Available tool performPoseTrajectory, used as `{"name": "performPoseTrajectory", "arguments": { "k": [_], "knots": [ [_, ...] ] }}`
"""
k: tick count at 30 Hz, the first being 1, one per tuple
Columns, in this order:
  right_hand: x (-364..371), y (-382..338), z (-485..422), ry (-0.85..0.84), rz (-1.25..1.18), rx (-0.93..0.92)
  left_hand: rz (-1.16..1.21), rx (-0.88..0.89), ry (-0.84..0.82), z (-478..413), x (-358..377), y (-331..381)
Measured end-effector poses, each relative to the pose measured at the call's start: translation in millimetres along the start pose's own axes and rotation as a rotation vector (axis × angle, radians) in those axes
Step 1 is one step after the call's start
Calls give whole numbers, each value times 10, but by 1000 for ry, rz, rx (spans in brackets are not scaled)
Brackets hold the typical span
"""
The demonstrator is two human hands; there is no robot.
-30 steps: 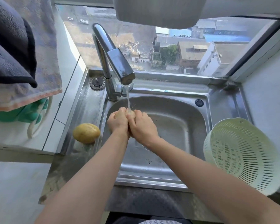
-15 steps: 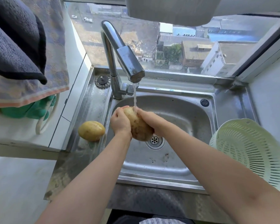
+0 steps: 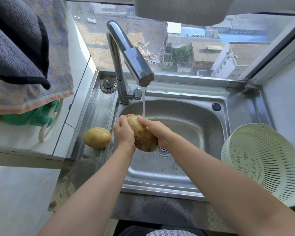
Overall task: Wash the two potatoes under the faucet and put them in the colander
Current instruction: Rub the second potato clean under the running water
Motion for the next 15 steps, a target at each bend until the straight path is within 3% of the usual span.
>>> {"name": "performPoseTrajectory", "arguments": {
  "k": [6,10,15],
  "knots": [
    [-55,59,61,-83,-38,123,3,6,-30,-1,-50,-17],
    [-51,36,88,-55,-18,168,-43,67,-64,90,-28,-21],
    [-88,30,110,-38,-2,165,9,-3,-74,144,-27,-28]
  ]
}}
Point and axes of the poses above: each hand's wrist, its own z-axis away from the middle knuckle, its own x-axis out of the palm, y = z × x, the point moved 2 cm from there along -z, towards the middle knuckle, and after that the axes turned 10 degrees about y, right-handed, at the moved point
